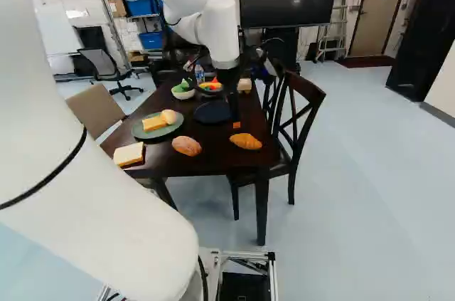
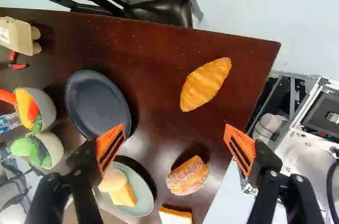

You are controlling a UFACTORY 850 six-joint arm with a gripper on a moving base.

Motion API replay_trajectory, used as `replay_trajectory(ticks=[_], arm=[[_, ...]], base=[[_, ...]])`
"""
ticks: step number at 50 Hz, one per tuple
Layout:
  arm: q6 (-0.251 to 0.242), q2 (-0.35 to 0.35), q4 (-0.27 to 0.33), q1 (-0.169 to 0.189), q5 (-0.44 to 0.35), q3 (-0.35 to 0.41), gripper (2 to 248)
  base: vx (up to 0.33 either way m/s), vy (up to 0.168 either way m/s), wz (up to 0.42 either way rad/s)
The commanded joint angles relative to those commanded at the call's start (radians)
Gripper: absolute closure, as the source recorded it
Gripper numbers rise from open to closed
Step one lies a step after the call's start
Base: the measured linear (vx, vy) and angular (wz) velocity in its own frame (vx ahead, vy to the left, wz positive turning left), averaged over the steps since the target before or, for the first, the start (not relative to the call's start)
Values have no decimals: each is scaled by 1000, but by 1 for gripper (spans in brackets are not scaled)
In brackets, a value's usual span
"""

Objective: Move the croissant to the empty plate

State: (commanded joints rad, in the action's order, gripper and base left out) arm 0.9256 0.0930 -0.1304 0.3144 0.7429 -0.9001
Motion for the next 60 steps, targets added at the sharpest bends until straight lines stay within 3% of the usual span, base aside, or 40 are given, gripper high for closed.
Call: replay_trajectory(ticks=[8,31,41,60], arm=[[0,-11,0,17,56,-36,3],[0,-65,0,72,72,-90,3],[0,-98,-3,72,74,-95,3],[6,-98,-8,72,74,-95,3]], base=[[0,0,0],[0,0,0],[0,0,0],[0,0,0]])
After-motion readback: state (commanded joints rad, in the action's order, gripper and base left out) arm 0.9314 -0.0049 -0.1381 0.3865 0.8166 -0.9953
